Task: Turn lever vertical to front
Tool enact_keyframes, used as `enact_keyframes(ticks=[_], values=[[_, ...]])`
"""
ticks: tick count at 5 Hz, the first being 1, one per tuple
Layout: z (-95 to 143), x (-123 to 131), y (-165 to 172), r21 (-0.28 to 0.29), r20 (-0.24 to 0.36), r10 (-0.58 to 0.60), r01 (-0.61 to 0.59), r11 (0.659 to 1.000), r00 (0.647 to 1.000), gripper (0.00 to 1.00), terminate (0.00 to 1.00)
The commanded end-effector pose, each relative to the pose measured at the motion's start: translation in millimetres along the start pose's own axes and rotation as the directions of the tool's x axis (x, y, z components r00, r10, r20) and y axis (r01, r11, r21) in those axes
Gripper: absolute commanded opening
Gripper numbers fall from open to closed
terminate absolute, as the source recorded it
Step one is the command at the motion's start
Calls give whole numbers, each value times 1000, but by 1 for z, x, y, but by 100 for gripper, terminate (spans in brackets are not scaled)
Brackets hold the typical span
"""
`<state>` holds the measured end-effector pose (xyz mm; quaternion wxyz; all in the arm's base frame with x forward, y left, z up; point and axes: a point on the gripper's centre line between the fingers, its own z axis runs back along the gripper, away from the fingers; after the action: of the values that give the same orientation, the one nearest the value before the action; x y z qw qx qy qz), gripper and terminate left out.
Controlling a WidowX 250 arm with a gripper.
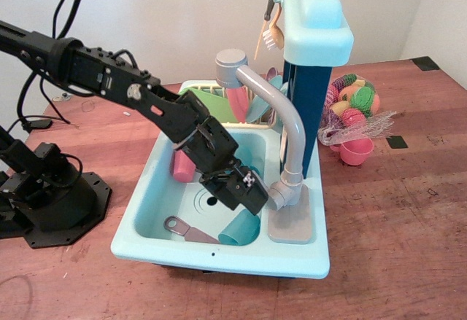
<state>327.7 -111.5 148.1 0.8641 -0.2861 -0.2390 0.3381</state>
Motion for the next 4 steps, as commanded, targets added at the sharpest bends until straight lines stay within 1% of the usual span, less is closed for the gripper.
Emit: enact_keyframes(ticks=[1,2,3,4], values=[[4,16,-18,-78,73,12,-6,997,997,100,0],[6,21,-18,-112,129,43,-29,993,991,100,0],[17,19,-11,-86,113,63,-53,995,992,100,0],[27,9,-1,-87,133,89,-78,993,987,100,0]])
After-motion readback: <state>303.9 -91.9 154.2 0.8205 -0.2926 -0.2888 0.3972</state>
